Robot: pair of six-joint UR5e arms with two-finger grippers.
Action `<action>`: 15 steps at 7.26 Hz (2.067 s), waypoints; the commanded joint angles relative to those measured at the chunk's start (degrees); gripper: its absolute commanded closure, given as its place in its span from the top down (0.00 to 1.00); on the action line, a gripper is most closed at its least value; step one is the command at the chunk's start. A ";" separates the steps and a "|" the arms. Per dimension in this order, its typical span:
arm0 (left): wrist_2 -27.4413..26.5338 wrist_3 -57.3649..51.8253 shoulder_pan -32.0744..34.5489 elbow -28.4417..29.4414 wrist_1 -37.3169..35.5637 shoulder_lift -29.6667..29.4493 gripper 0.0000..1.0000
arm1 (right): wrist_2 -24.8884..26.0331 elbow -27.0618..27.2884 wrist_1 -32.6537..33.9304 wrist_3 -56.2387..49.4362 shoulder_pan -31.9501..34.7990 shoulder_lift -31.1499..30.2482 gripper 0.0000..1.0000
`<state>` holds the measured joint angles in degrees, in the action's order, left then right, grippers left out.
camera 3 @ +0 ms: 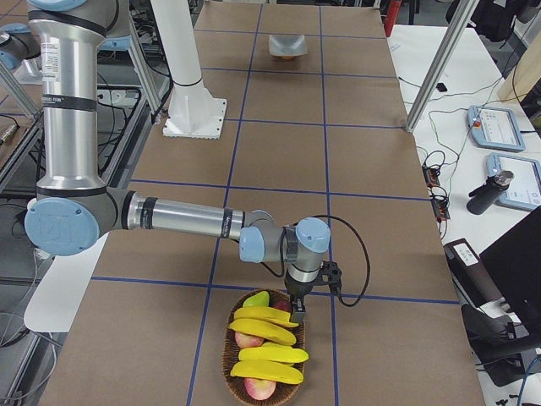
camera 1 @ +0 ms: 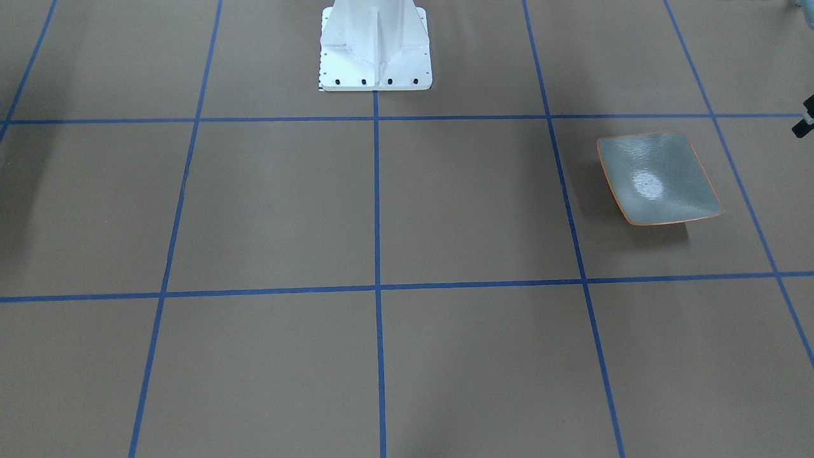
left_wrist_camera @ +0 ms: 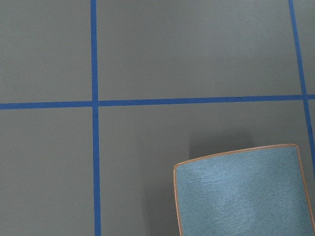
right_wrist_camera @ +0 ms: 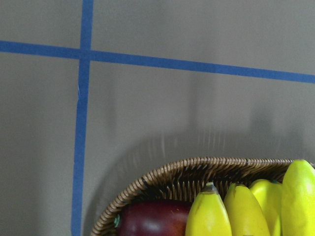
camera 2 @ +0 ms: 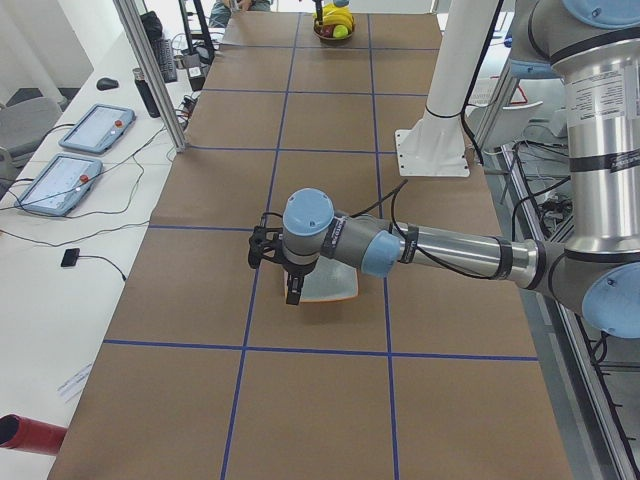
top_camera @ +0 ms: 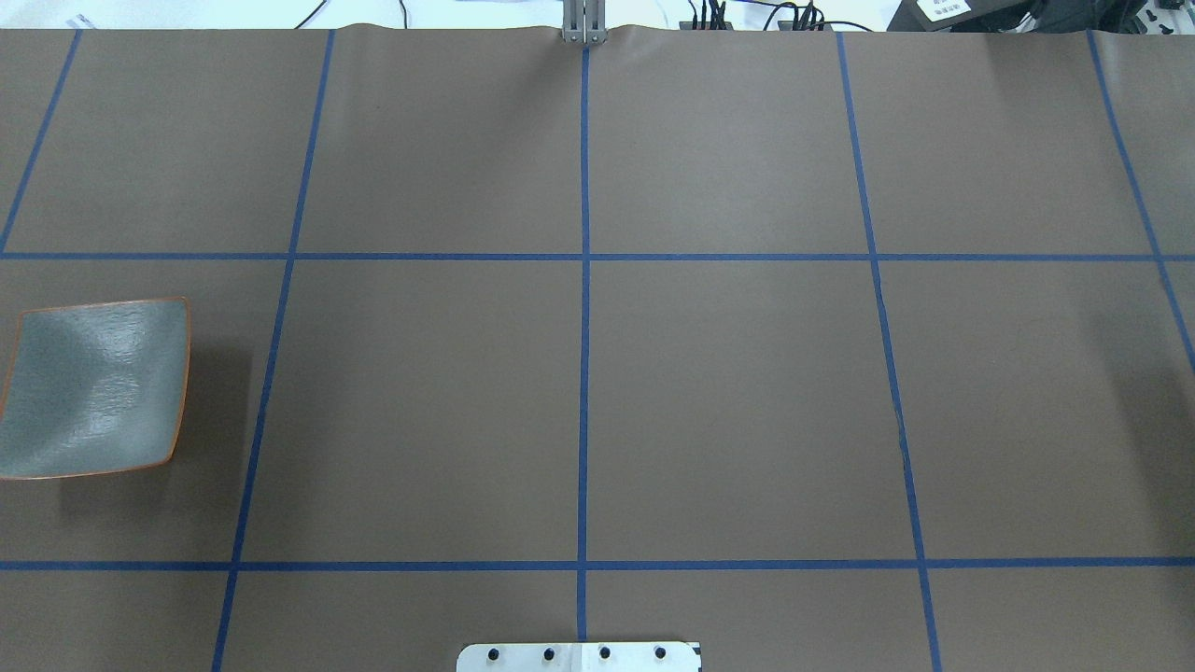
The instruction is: Transfer all bananas from basket to plate
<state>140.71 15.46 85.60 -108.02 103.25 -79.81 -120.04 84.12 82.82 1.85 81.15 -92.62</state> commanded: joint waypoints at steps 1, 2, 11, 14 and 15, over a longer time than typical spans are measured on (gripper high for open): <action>0.00 0.09 0.00 -0.26 0.02 -0.08 1.00 | 0.16 -1.68 -0.11 -0.62 -0.03 0.25 0.88; 0.00 0.18 0.09 -0.61 0.02 0.00 1.00 | 0.16 -1.76 -0.11 -0.62 -0.03 0.34 0.76; 0.26 4.57 0.18 -2.81 0.02 0.00 1.00 | -0.89 -1.77 6.09 -11.21 5.66 3.66 0.00; 0.18 5.19 0.00 -2.81 0.11 -0.17 1.00 | -6.22 5.87 20.26 -12.58 6.30 7.35 0.00; 0.70 5.10 -0.09 -2.64 0.20 -0.61 1.00 | -10.87 5.97 20.71 -9.26 6.21 8.94 0.00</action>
<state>141.02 20.56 85.62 -110.79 103.35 -80.02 -125.97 89.10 101.48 -10.14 87.35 -85.65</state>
